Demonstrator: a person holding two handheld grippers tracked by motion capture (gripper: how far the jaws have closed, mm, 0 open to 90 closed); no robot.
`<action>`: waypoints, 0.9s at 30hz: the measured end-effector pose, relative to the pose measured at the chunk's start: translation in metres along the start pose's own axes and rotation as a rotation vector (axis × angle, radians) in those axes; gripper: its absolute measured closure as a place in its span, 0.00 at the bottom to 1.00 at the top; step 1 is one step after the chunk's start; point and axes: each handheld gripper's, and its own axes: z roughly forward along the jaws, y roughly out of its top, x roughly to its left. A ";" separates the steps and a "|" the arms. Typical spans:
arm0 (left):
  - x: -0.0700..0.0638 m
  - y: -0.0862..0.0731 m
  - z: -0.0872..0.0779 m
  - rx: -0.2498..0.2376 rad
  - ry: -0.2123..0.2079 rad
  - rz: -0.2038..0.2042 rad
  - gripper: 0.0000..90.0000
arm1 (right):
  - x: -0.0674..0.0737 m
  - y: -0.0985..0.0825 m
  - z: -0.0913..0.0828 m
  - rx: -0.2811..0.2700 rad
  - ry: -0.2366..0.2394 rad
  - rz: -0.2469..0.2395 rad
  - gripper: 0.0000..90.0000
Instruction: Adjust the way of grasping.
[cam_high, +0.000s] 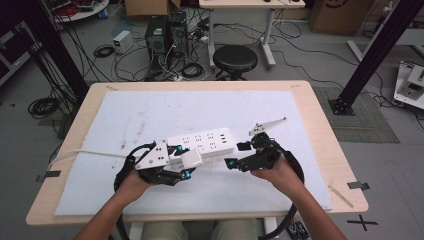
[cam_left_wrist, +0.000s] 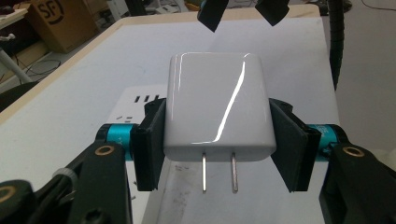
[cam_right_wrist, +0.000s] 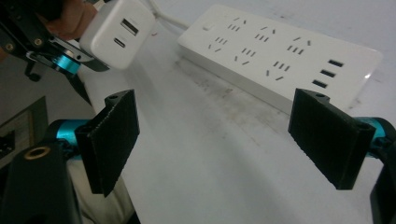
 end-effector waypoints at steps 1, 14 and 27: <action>0.000 0.000 0.000 0.000 0.000 0.000 0.47 | 0.000 0.000 0.000 0.000 0.000 0.000 0.18; -0.004 0.005 0.021 0.013 -0.022 0.036 0.47 | 0.006 0.008 0.013 0.012 0.133 0.056 0.18; -0.008 0.010 0.035 0.004 -0.048 0.059 0.47 | 0.002 0.008 0.023 0.037 0.225 0.119 0.18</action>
